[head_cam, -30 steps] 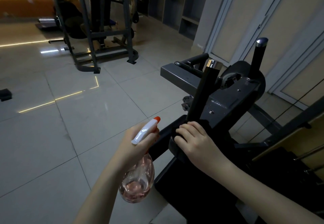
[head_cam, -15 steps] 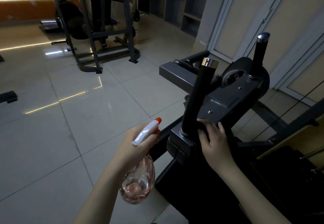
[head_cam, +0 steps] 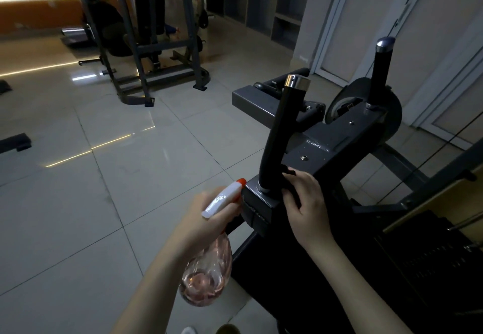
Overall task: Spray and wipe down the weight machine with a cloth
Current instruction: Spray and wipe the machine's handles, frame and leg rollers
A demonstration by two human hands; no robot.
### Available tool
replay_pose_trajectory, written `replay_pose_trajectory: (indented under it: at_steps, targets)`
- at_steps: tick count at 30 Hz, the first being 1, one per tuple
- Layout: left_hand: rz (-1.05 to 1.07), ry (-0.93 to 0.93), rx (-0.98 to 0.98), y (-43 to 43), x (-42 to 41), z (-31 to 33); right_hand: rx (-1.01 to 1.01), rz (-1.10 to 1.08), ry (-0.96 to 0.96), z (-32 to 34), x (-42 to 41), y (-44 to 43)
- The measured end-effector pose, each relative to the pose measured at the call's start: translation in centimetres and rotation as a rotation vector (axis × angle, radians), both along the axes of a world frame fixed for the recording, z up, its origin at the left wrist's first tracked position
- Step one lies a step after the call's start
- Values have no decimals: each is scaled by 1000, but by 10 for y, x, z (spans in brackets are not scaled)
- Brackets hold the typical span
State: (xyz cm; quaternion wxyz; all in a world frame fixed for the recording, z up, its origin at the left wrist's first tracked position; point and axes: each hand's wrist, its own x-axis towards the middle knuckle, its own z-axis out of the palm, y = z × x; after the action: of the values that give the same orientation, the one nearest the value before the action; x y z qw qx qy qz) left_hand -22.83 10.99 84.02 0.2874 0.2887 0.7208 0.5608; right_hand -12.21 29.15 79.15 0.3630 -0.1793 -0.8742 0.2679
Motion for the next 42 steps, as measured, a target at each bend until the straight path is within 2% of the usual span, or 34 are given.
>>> replay_pose_trajectory:
  at_steps: [3,5,7,10,12,19,23,26,29,32,35,39,42]
  targets:
    - [-26,17,-27,0,10,0,72,-58,-90,3,-9,20]
    - [0,-4,-44,-1,19,3,-8,-117,-139,9,-18,27]
    - [-14,-25,-29,0,28,4,-68,-128,-110,9,-21,22]
    - [-18,5,-44,3,42,4,-56,8,23,-3,-8,10]
    - [22,9,-69,5,48,3,-27,99,48,-8,-1,12]
    - [47,18,-32,11,67,0,108,61,-68,-3,-2,39]
    - [-15,19,2,15,73,-4,145,-109,-242,14,-14,65]
    - [-93,69,7,22,77,-2,192,-150,-370,24,-27,81]
    - [-125,60,20,28,77,-5,163,-167,-415,27,-37,83]
    - [-102,44,35,34,79,-3,74,-154,-413,32,-45,90]
    - [-68,67,35,38,83,-5,107,-161,-366,32,-43,104]
    - [-127,42,84,49,93,-1,129,-189,-218,25,-34,127]
    - [-112,11,99,55,97,6,159,-177,-233,22,-37,134]
